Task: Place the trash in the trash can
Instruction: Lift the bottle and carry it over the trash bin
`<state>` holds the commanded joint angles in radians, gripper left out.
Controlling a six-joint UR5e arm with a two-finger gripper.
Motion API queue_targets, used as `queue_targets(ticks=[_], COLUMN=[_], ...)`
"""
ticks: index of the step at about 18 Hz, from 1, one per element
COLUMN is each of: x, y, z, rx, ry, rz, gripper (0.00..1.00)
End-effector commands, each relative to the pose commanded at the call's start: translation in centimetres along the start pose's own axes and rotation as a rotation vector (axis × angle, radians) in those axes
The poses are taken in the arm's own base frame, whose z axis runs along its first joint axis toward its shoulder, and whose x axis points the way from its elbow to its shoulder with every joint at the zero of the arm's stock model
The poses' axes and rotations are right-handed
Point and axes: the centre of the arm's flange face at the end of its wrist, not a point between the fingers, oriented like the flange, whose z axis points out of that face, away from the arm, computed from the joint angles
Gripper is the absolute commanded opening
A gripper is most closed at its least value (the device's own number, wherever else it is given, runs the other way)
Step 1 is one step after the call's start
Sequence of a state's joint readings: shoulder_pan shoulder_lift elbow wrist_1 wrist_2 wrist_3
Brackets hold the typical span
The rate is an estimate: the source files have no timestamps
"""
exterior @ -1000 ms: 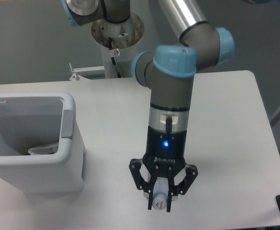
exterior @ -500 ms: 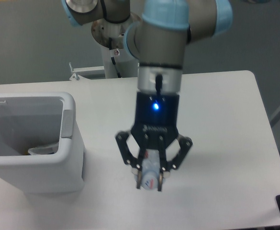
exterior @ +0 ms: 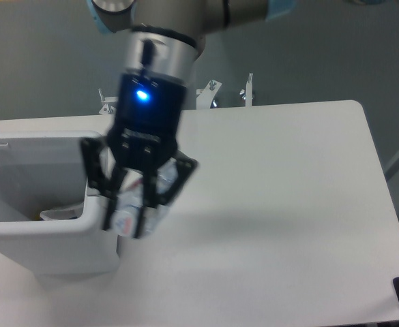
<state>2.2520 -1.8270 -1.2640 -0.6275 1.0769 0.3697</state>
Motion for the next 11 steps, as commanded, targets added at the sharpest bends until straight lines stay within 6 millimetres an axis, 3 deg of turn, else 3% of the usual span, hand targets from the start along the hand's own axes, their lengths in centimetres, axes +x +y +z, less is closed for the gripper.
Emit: queue_targets(ticks=[6, 11], x=[6.1, 9.4], y=[-1.1, -1.5], z=[0.8, 0.1], rx=[0.019, 0.023], ry=[0.077, 0.116], rz=[0.050, 0.067], gripper=[0.26, 0.26])
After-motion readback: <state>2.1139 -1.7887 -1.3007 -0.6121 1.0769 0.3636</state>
